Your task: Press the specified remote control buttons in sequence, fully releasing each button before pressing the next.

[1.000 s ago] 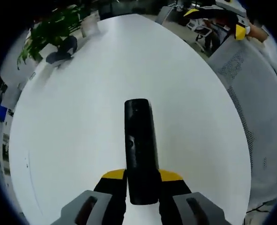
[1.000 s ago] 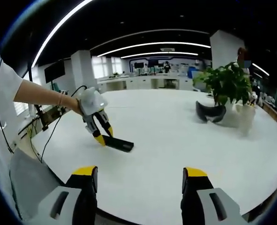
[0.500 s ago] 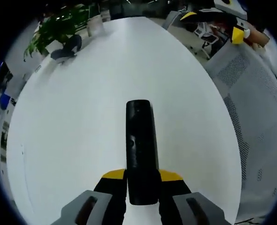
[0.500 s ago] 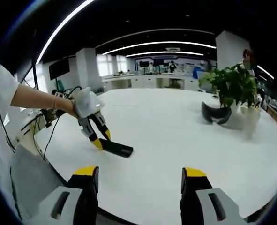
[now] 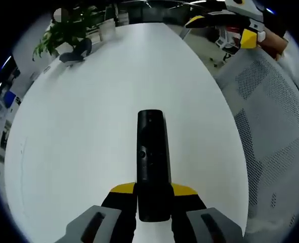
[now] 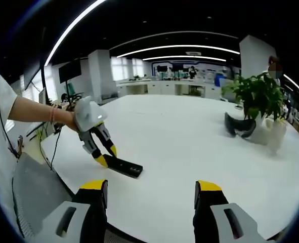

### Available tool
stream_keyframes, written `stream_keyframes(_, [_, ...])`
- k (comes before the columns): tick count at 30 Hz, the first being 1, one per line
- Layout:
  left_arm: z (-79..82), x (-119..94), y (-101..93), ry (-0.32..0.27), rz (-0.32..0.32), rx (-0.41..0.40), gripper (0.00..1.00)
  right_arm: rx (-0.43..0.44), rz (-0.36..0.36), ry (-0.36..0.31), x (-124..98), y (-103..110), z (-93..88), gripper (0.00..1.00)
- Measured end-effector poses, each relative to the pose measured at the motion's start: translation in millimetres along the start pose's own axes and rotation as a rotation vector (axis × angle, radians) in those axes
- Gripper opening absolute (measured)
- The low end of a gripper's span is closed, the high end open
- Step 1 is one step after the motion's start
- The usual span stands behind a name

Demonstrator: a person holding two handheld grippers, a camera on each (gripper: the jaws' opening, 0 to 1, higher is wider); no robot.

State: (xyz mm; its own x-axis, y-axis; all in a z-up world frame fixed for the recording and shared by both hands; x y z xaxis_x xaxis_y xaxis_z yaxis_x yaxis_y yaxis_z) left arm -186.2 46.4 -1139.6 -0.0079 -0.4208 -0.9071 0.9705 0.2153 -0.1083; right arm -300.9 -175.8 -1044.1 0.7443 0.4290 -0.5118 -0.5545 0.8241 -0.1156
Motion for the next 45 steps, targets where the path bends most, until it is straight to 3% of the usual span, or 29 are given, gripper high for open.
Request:
stream_keyframes(14, [-14.9,-2,-28.5,-0.034,0.015,-0.054,0.22,-0.050,0.050,0.013,7,10,0.1,0.65])
stream_keyframes(30, [-31.8,-6,-55.6,-0.059,0.022,-0.092,0.22,-0.146,0.214,0.074,32,33,1.4,0.57])
stream_keyframes(37, [-36.3,-7,-63.1,-0.075,0.023,-0.106,0.22,-0.351,0.362,0.152,50,49,-3.9,0.50])
stream_keyframes(45, [-40.7,-7,-70.3,-0.096,0.018,-0.111,0.22,-0.418,0.564,0.227,67,66,-18.0,0.36])
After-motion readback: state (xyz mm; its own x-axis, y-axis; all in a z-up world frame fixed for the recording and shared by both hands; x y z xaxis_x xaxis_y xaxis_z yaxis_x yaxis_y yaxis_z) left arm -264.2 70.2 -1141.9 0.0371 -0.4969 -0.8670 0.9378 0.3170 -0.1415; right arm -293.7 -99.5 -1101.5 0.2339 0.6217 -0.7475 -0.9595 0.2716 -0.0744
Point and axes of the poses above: the point that each gripper's makers call its tool centre point, and the gripper's own axes: x roughly forward along the fingers, y roughly to its left, z roughly out of its top, the point moved 6 cm from there along -x, roughly backward along the fingers, and after that the axes turned 13 degrees about -x, right-handed, at the moved point
